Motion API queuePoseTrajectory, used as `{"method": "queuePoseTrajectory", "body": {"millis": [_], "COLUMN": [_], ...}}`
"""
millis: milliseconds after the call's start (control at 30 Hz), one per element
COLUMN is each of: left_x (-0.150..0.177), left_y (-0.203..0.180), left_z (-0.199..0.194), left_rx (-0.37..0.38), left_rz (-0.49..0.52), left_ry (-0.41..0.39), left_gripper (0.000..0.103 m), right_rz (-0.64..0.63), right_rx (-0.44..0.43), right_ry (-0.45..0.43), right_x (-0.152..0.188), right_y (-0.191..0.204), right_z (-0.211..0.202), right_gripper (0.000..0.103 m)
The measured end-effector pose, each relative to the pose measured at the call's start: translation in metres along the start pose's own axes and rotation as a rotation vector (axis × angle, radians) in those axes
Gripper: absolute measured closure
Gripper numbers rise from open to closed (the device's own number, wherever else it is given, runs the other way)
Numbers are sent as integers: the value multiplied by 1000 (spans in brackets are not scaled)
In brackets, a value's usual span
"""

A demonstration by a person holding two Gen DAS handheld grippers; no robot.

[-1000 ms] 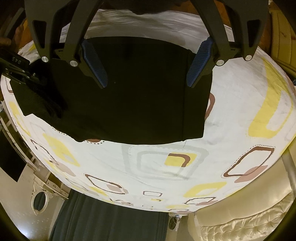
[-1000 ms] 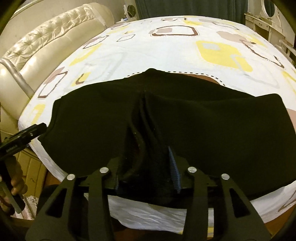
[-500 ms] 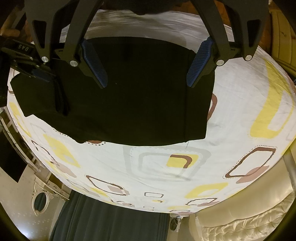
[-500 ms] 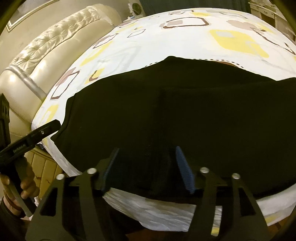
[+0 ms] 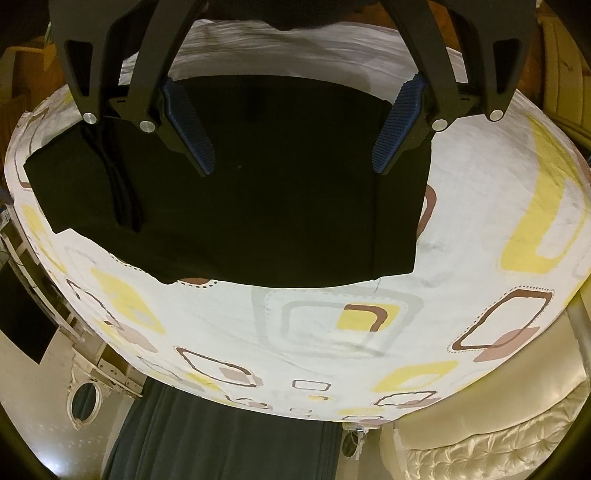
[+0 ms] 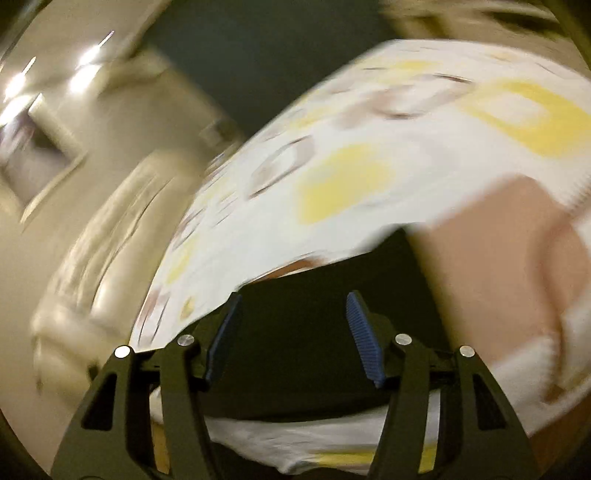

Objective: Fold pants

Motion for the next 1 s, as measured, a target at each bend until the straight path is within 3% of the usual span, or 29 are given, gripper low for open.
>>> {"method": "queuePoseTrajectory", "body": {"millis": [100, 167, 233, 300, 400, 567, 667, 833, 1000], "left_x": [1, 1, 1, 1, 2, 2, 1, 1, 2], "left_y": [-1, -1, -1, -1, 0, 0, 0, 2, 4], "left_z": [1, 0, -1, -2, 0, 1, 1, 2, 4], "left_rx": [-4, -3, -4, 0, -1, -2, 0, 10, 14], "left_rz": [9, 12, 12, 7, 2, 3, 1, -9, -20], "left_ry": [5, 4, 2, 0, 6, 9, 6, 3, 18], "left_gripper": [17, 17, 17, 17, 17, 17, 17, 17, 17], "right_rz": [179, 218, 223, 188, 140, 126, 127, 112, 112], "right_rx": [1, -23, -38, -1, 34, 20, -29, -76, -46], "right_ry": [93, 163, 182, 187, 200, 194, 223, 171, 179], "right_x": [18, 30, 34, 35, 37, 42, 38, -4, -40], "right_y": [-61, -72, -76, -76, -80, -79, -76, -67, -57], "right_z": [20, 37, 47, 52, 57, 57, 49, 38, 79], "right_gripper": [45, 47, 54, 74, 80, 79, 72, 62, 61]}}
Point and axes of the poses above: each gripper's, at about its wrist camera, not at the fingertips, and z roughly the way its jaws point, y to its left, x to its underside, the point moved 6 cm from there along z, roughly the way its jaws point, and after that the axes turned 5 degrees about x, right-handed, at the moved point
